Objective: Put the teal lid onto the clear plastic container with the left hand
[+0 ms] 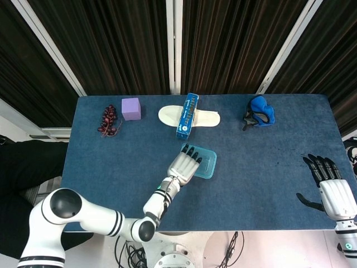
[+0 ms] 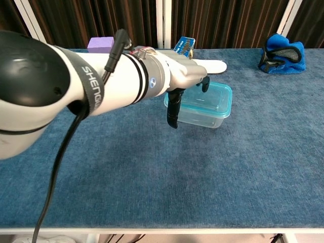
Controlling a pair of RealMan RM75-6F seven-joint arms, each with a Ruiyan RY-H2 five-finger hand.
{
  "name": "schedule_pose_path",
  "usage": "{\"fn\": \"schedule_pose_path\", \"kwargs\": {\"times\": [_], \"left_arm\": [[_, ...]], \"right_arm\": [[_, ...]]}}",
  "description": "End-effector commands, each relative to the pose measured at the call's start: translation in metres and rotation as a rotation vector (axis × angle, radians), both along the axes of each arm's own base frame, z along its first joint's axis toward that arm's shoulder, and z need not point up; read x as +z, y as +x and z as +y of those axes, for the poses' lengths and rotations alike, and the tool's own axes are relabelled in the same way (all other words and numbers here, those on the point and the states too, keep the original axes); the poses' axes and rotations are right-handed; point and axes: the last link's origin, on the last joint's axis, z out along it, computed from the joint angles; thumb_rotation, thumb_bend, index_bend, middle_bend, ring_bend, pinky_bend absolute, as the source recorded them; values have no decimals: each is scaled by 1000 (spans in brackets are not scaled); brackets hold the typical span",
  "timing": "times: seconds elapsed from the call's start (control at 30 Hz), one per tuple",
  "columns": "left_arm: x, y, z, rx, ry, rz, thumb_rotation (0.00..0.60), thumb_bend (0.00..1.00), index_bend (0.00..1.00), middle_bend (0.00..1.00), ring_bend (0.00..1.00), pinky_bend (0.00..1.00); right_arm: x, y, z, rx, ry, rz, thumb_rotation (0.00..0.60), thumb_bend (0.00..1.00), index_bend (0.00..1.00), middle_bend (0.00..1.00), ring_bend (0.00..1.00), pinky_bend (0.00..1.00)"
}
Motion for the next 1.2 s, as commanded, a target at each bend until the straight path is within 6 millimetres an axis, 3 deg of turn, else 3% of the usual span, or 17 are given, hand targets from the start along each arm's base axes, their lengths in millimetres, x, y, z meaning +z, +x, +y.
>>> {"fn": "schedule_pose_path", "kwargs": {"times": [0.03,0.23,0.6,0.9,1.2], "left_arm": [[14,-6,-7,-56,4,-27,600,0,180,118,0,44],[21,-24,-16,-73,-28,-20,600,0,180,121,0,43],[17,-48,-16,-8,-42,27,600,0,180,126,0,44],[12,-52,-19,-6,-45,36,600,0,182,130,0,45],[16,-31,-32,-130,-61,-37,600,0,183,130,0,44]], "right_arm": [[0,0,0,0,0,1,600,116,0,59,0,0],[-2,0,-1,3,7,-2,600,117,0,59,0,0],[-2,3,0,5,5,6,600,116,0,58,0,0],[-3,4,0,4,5,7,600,116,0,59,0,0],[-2,5,1,8,3,7,600,116,0,59,0,0]]}}
